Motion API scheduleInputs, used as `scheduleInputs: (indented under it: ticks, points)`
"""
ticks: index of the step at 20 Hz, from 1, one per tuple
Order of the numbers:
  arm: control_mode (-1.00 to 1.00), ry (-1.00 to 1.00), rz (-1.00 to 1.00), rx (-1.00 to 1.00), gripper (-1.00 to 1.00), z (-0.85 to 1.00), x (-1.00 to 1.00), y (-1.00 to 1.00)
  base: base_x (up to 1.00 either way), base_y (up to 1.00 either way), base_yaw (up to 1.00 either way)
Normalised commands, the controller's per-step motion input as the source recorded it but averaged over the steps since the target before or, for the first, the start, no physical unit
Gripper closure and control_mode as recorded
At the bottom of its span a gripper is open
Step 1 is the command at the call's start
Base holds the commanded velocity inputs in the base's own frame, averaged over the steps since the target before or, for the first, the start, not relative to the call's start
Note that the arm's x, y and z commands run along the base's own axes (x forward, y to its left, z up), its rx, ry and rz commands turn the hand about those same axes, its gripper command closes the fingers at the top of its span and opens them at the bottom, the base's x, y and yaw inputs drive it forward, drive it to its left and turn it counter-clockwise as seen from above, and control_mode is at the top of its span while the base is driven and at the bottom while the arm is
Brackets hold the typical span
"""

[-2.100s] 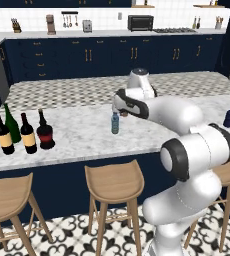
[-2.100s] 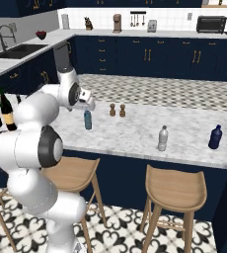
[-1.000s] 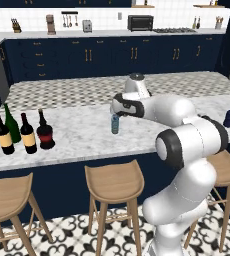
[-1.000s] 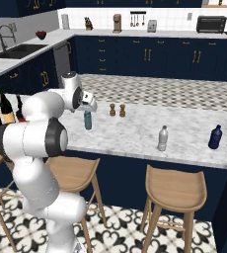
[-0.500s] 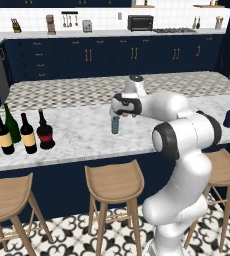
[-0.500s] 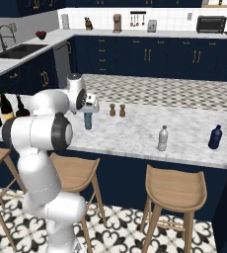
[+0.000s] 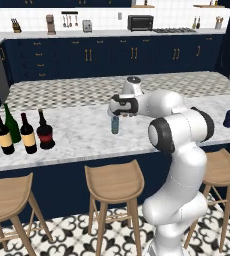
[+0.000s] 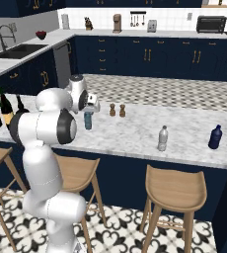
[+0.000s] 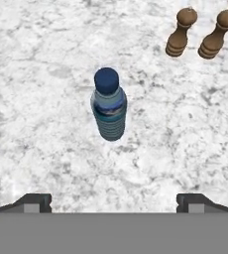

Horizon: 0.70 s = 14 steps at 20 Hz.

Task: Move the plastic bottles in the middle to the plastics group, and the glass bottles in the middle to the glass group.

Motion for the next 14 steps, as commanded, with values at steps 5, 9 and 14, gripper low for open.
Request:
scheduleInputs:
  ticks: [5, 9, 14]
  points:
    - [-1.00, 0.00, 0.00, 0.00, -1.00, -0.02, 0.36, 0.16, 0.00, 0.00, 0.00]
    - [-1.00, 0.00, 0.00, 0.00, -1.00, -0.07, 0.39, 0.10, 0.00, 0.00, 0.00]
    - [-1.00, 0.00, 0.00, 0.00, -1.00, -0.19, 0.25, 0.00, 0.00, 0.00, 0.00]
